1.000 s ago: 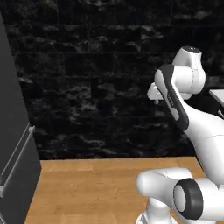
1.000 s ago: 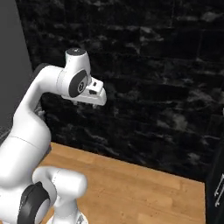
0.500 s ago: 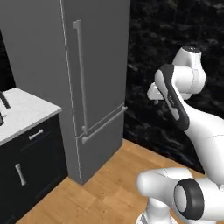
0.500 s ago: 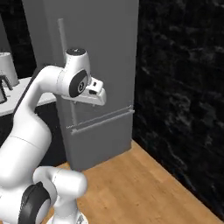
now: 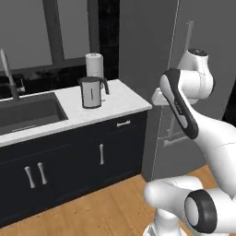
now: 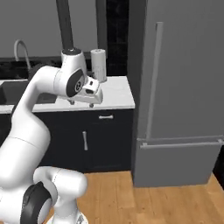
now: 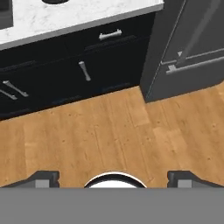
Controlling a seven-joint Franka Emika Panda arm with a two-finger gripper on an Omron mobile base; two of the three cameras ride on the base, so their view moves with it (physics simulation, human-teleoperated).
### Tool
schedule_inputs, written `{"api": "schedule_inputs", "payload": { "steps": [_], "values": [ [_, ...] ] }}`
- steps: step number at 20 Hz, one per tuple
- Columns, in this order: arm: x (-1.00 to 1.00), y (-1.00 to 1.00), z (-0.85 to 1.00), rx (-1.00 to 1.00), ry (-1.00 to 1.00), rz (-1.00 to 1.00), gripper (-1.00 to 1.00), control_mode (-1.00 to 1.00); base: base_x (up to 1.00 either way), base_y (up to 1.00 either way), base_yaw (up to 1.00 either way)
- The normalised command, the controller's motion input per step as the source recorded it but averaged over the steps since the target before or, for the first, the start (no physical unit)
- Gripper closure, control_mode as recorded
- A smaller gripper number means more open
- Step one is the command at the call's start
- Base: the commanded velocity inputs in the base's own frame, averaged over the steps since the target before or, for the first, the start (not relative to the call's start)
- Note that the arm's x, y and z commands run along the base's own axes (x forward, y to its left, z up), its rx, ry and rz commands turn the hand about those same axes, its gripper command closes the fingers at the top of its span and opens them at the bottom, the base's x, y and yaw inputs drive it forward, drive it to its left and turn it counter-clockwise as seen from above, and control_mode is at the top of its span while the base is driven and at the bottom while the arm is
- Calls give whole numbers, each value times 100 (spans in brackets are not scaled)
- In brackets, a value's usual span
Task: Navigate to the electric kettle.
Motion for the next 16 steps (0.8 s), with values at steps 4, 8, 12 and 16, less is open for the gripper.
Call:
{"api": "schedule_inputs", "payload": {
  "steps": [4,8,12,16],
  "values": [
    [0,0,0,0,0,0,-100,100,99,3,44],
    [0,0,0,0,0,0,-100,100,84,-19,23],
    [0,0,0,0,0,0,-100,100,72,-28,10],
    [0,0,0,0,0,0,-100,100,78,-29,7]
  ]
}}
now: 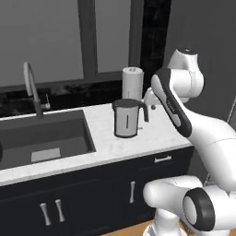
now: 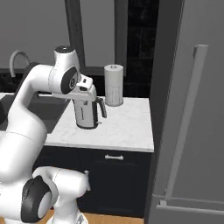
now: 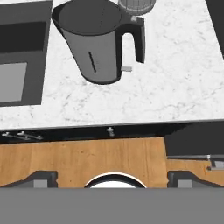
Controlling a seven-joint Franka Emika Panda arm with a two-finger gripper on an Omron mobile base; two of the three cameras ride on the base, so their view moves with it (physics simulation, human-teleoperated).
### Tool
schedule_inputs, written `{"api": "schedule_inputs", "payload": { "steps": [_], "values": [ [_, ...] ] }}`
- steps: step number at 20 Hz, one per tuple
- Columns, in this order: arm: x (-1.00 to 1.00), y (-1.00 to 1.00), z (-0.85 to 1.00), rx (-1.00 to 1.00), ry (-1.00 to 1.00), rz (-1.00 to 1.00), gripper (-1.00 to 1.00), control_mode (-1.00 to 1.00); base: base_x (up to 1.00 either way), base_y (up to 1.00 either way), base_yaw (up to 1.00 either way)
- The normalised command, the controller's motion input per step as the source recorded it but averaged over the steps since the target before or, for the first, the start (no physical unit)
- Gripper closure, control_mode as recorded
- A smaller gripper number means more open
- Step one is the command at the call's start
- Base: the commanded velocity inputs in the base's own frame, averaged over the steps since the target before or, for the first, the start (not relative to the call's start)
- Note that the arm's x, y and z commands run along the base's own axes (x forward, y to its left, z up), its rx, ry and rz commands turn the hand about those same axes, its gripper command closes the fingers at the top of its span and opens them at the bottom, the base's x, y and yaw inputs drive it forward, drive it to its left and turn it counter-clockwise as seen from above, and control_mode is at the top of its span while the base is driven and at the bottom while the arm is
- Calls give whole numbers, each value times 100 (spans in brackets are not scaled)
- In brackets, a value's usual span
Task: Navigate to the electric kettle.
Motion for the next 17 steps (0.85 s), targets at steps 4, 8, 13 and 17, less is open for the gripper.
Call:
{"api": "schedule_inputs", "payload": {
  "steps": [4,8,13,17],
  "values": [
    [0,0,0,0,0,0,-100,100,88,-14,6],
    [0,0,0,0,0,0,-100,100,88,-1,4],
    [0,0,0,0,0,0,-100,100,62,0,0],
    [0,0,0,0,0,0,-100,100,0,0,0]
  ]
}}
